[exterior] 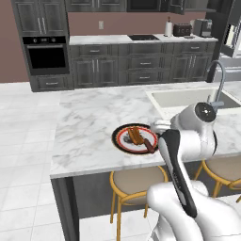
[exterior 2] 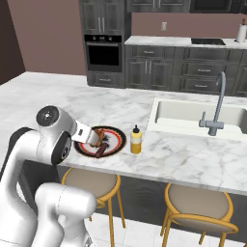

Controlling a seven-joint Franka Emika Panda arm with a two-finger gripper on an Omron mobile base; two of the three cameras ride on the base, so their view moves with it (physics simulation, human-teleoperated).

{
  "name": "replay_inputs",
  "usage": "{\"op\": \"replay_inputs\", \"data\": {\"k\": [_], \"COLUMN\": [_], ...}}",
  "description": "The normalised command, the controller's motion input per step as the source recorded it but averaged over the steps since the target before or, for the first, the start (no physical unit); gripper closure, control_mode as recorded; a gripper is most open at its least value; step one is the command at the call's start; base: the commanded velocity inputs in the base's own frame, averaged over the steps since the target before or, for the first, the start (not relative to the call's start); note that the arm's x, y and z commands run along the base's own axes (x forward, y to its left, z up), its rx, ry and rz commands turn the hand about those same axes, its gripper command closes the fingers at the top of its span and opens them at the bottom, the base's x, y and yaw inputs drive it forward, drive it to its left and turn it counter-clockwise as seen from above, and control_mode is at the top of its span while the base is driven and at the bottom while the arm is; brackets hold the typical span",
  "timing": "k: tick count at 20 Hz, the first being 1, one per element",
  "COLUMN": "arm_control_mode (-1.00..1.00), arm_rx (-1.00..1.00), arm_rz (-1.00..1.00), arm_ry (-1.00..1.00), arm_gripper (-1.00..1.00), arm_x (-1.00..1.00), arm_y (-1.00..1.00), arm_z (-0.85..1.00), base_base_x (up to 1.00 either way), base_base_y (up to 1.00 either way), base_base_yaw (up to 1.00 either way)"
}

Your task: Move the hot dog bun to the plate on the dining table and place the condiment next to that plate. Then navigate to the fridge and take the sausage and place it on the plate as well.

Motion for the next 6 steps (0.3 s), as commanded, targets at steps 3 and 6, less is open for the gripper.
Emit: {"op": "replay_inputs", "data": {"k": [3, 6], "arm_control_mode": [-1.00, -1.00], "arm_rx": [0.00, 0.02], "arm_rz": [-0.05, -0.04], "arm_ry": [-0.09, -0.06], "arm_gripper": [-1.00, -1.00], "arm_x": [-0.66, -0.56], "arm_y": [0.11, 0.01], "arm_z": [0.37, 0.53], "base_base_x": [0.00, 0.00], "base_base_y": [0.00, 0.00], "base_base_yaw": [0.00, 0.00]}}
